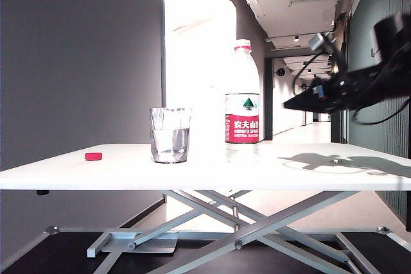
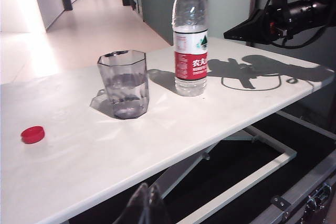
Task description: Pick up the mineral water bottle on the table and pour water into the mug until it's half full.
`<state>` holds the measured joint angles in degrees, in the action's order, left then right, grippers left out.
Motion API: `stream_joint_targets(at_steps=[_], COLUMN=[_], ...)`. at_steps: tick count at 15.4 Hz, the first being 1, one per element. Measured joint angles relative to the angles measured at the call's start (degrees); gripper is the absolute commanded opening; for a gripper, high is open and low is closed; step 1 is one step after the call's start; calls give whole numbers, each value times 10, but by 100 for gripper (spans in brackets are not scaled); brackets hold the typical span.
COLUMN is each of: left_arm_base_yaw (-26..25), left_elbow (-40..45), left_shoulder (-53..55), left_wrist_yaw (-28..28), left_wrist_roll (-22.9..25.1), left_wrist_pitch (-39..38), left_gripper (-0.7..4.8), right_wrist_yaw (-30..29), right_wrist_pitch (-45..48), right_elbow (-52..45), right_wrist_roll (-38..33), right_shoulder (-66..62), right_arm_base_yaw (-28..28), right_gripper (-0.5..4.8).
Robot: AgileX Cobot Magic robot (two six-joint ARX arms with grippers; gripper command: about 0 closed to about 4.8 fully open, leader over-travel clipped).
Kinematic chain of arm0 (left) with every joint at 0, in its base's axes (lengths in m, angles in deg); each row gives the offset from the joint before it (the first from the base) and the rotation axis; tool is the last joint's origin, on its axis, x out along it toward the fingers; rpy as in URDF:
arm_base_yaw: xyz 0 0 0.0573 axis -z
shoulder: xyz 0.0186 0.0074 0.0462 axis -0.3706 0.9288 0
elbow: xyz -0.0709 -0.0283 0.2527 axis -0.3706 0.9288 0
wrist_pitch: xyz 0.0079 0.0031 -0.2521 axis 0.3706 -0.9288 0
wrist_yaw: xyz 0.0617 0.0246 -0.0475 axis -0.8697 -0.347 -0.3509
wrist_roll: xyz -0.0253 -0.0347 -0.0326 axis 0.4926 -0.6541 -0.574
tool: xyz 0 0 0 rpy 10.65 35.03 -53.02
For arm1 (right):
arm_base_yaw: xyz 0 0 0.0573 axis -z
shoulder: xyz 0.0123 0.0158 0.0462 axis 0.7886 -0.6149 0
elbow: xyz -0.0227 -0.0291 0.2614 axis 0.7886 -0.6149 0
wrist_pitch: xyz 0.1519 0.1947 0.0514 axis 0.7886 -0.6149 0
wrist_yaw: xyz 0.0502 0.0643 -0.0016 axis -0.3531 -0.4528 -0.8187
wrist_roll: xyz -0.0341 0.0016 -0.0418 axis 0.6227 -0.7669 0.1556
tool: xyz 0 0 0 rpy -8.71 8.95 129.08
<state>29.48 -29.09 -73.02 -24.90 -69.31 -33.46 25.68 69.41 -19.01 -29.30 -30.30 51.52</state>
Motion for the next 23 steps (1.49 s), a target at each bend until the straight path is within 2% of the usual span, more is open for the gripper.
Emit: stream_joint_targets(at_steps=[1,3,5,7,9,13,18,23], left_arm_base_yaw=[0,0,0,0,0,0,0,0], left_elbow=[0,0,0,0,0,0,0,0], left_shoulder=[0,0,0,0,0,0,0,0], left_wrist_yaw=[2,2,2,2,1,-1,-1,-1], left_wrist_roll=[-1,-4,-5,-9,-11,-15,-17,-17], left_wrist_pitch=[0,0,0,0,0,8,13,13], left_gripper=[-6,-6,-6,-6,-6,-6,-6,-6], right_wrist_yaw=[46,110,191,299,352,421,425,425], right_wrist_pitch=[2,32,72,101,106,89,42,-153], right_elbow=[-55,-146,-228,-338,-408,-506,-605,-605], right_wrist_roll=[22,16,-20,-68,-76,-94,-111,-105], right_shoulder=[50,125,206,331,416,582,749,900], right_arm_base_yaw=[-1,-2,-2,-7,-16,-24,-25,-25], right_gripper=[-6,-6,-6,-6,-6,-6,-6,-6])
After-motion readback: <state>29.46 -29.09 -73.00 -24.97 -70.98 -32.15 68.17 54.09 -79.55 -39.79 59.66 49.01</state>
